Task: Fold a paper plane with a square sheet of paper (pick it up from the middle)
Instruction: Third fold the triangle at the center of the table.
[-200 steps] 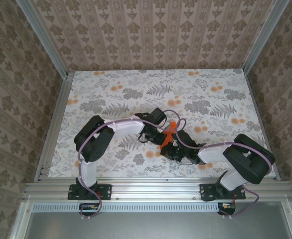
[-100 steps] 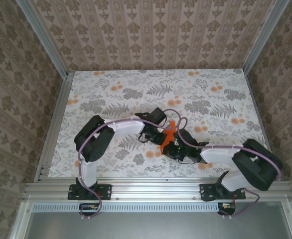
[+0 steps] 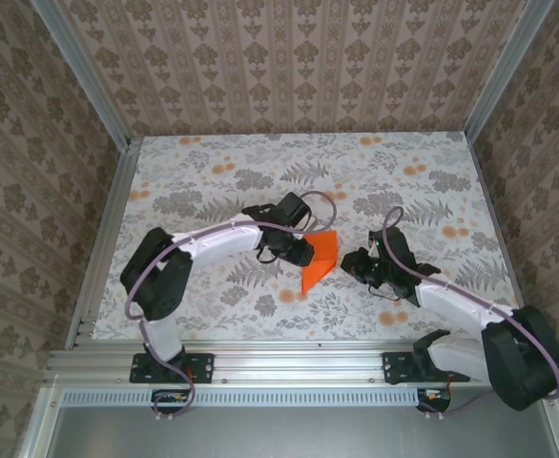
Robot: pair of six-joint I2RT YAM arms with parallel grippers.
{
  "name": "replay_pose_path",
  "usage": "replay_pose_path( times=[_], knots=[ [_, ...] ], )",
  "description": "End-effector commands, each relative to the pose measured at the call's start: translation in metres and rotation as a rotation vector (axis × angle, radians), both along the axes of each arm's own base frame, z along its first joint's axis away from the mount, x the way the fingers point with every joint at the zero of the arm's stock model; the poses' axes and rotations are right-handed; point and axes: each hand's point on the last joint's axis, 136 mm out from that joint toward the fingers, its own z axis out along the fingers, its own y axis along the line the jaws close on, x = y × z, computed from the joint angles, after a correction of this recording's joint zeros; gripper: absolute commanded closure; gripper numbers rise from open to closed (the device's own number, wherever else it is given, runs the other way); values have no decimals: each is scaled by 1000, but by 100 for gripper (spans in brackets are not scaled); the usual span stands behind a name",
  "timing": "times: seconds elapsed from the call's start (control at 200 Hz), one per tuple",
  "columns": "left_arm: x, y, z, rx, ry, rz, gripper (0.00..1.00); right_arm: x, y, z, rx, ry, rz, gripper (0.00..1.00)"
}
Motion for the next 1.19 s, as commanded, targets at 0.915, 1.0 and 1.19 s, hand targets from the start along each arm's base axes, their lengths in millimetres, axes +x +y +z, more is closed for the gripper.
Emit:
replay_pose_path(
  times=[0.915, 1.0, 1.19],
  knots=[
    [-13, -1, -86, 125, 179, -2, 100, 25, 31, -55, -47, 157, 131, 92],
    [-17, 2, -89, 139, 184, -6, 100, 26, 41, -38, 3, 115, 156, 91],
    [-20, 4, -91, 152, 184, -17, 100, 30, 49, -33, 48, 105, 170, 91]
  ],
)
